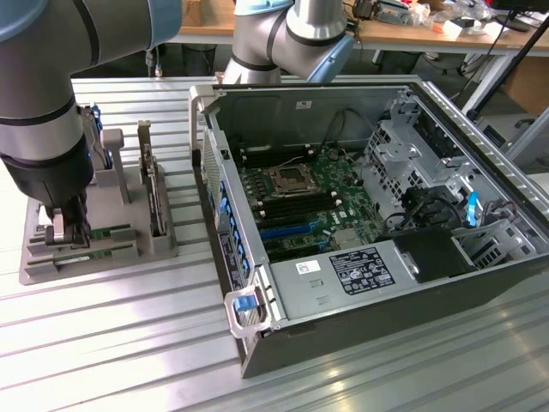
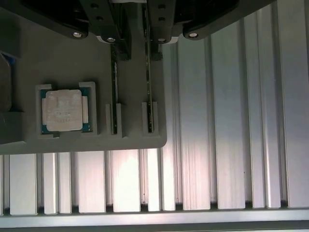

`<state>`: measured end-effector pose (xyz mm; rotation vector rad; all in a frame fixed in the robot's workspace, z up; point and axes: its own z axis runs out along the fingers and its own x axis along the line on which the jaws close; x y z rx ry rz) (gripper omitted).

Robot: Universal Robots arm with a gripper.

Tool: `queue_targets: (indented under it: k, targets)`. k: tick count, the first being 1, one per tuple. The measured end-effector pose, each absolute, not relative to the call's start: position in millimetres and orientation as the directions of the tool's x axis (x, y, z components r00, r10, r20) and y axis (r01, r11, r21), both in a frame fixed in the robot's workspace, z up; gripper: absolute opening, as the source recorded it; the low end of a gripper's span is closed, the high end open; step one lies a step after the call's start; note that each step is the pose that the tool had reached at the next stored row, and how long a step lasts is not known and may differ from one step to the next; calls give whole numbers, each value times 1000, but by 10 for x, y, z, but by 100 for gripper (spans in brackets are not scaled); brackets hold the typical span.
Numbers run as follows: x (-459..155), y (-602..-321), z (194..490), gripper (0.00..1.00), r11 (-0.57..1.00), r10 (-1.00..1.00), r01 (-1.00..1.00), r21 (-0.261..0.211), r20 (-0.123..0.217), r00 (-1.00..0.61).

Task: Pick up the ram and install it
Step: 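Pick up the ram and move it above insertion slot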

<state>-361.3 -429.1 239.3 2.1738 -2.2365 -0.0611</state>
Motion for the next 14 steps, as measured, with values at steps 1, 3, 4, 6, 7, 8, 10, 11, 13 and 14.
queue_targets:
  k: [1,3,4,6,7,8,10,11,13,14]
  targets:
    - [-3613,-4294,2389,30,28,-1000,-999,43,-11,-28]
    - [-3613,-4302,2379,30,26,-1000,-999,43,-11,-27]
    - [-3614,-4313,2367,30,24,-1000,-999,43,-10,-24]
    - [-3613,-4321,2360,30,22,-1000,-999,43,-9,-23]
    - [-3613,-4327,2355,30,21,-1000,-999,43,-8,-21]
    - [-3613,-4332,2349,30,20,-1000,-999,43,-8,-20]
    - [-3613,-4341,2337,30,18,-1000,-999,43,-6,-18]
    - [-3614,-4346,2330,30,16,-1000,-999,44,-5,-16]
    - [-3613,-4357,2307,30,12,-1000,-999,43,-1,-12]
    - [-3613,-4361,2297,30,10,-1000,-999,43,0,-10]
